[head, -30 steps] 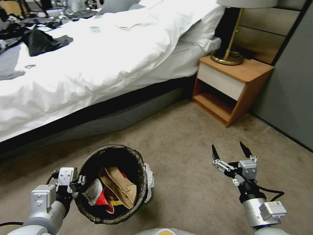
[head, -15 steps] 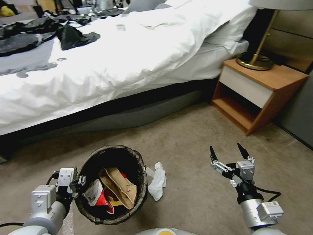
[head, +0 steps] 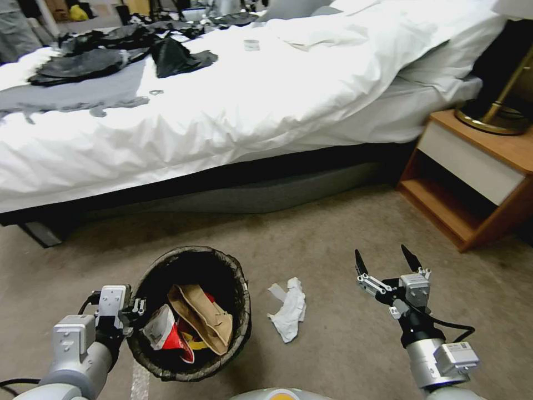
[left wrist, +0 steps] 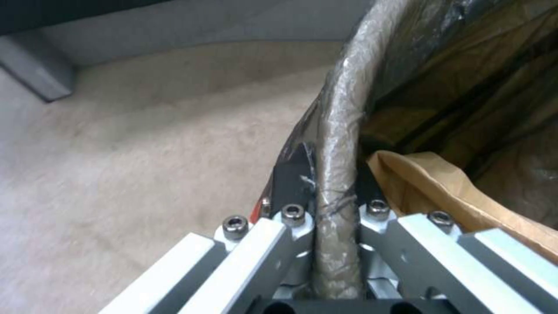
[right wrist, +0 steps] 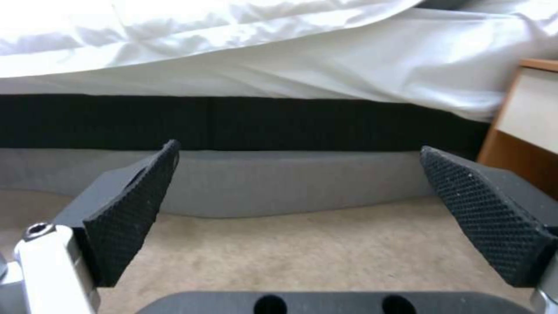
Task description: Pick up the trash bin, then pick up the garbage from the floor and place it into the trash bin.
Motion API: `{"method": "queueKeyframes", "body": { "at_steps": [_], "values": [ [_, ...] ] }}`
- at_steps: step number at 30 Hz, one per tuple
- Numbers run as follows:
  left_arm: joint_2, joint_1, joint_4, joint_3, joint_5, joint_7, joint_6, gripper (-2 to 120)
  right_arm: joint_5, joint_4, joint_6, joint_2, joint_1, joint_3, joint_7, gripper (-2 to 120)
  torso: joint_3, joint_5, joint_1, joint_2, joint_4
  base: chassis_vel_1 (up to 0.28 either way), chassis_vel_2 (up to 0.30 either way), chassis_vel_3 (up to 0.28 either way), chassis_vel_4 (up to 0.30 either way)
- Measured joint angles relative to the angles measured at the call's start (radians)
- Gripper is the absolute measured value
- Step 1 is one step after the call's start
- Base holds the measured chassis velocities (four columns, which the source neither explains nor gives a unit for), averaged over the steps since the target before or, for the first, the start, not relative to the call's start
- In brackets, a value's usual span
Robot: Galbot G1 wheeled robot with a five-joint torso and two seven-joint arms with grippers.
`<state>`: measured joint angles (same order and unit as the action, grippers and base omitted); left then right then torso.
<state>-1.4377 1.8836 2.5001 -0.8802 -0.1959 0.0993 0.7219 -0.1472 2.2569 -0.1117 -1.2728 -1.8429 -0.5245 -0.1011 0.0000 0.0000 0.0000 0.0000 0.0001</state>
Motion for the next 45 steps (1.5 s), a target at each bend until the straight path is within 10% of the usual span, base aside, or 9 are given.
{"method": "queueKeyframes", "body": {
  "at_steps": [9, 23, 45],
  "values": [
    [0.0, -0.002, 0.0, 0.002, 0.002, -0.005, -0.013, 1, -0.009, -0.013, 0.064, 0.006, 0.014, 0.033, -0.016, 100, 0.0, 0.0, 0.0, 0.0, 0.0001, 0.074, 0.055, 0.062, 0.062],
    [0.01, -0.002, 0.0, 0.0, -0.007, -0.006, -0.015, 1, -0.225, -0.172, 0.414, 0.033, 0.215, 0.253, -0.151, 100, 0.0, 0.0, 0.0, 0.0, 0.0, 0.0, 0.0, 0.0, 0.0],
    [0.016, -0.002, 0.0, -0.004, -0.019, -0.007, -0.015, 1, -0.358, -0.596, 0.478, -0.034, 0.473, 0.446, -0.242, 100, 0.0, 0.0, 0.0, 0.0, -0.0001, 0.0, 0.0, 0.0, 0.0]
  ]
}}
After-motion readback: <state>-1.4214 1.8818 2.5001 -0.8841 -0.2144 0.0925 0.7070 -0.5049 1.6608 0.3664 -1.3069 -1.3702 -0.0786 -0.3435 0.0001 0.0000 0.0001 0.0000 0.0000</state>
